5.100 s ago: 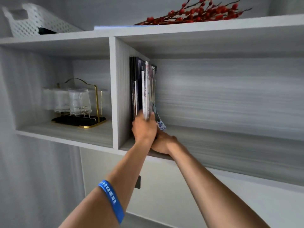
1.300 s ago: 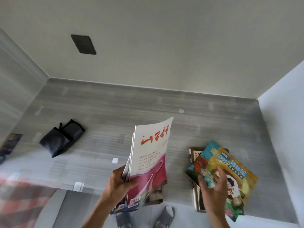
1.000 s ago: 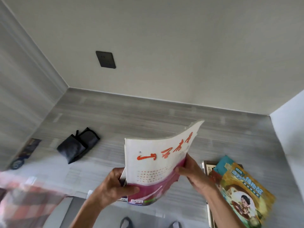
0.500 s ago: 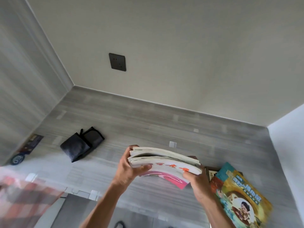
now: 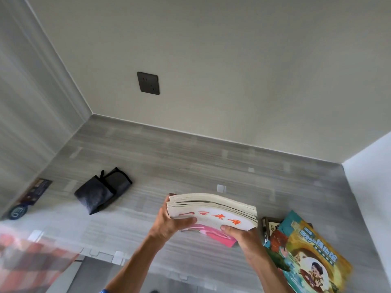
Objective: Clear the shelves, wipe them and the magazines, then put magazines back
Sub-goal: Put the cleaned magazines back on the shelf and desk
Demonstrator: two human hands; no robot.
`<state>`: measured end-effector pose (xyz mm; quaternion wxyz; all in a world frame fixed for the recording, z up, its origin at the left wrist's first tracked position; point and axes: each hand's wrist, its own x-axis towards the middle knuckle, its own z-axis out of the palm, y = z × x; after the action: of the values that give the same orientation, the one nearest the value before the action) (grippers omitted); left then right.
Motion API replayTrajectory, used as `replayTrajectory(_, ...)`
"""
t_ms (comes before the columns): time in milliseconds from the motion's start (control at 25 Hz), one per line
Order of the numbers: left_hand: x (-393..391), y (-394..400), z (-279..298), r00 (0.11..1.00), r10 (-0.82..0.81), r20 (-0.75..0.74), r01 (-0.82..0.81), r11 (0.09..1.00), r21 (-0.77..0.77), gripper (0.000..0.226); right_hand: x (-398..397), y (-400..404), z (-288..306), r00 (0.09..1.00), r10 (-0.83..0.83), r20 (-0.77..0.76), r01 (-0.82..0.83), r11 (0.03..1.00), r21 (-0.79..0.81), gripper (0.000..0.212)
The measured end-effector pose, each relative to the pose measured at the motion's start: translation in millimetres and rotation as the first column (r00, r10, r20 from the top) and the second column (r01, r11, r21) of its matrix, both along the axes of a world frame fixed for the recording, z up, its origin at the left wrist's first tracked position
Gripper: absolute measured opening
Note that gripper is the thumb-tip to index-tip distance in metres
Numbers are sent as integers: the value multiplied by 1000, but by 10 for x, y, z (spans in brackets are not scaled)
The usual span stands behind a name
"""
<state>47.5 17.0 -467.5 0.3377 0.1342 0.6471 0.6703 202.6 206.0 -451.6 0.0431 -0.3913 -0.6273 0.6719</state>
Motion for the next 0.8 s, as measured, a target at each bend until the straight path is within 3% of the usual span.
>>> replayTrajectory(160,51,46,-36,1000,-12,11,14,990,-142,40,112,-86,-136,999,-42,35,42,999,1,35)
replayTrajectory(320,67,-86,288,999,-36,-25,32,987,-155,39,54,-120,151,996,87,-16,-85,991,100,44)
replayTrajectory(440,40,-184,1016,998,47,-48,-49,998,-35,44,-91,-42,905,973,146,-176,-127,985,117,40)
replayTrajectory(560,-26,-251,2047,964,180,-194,-152,977,153,48,-341,-3,1931,909,228,-349,-157,963,220,56)
replayTrajectory(680,-80,-298,3168,866,353,-356,-223,907,357,57,-632,-8,3057,768,313,-559,-124,929,349,54)
replayTrajectory(800,-125,-278,4092,801,508,-318,-272,781,562,32,-971,18,4073,624,366,-690,-64,904,422,46)
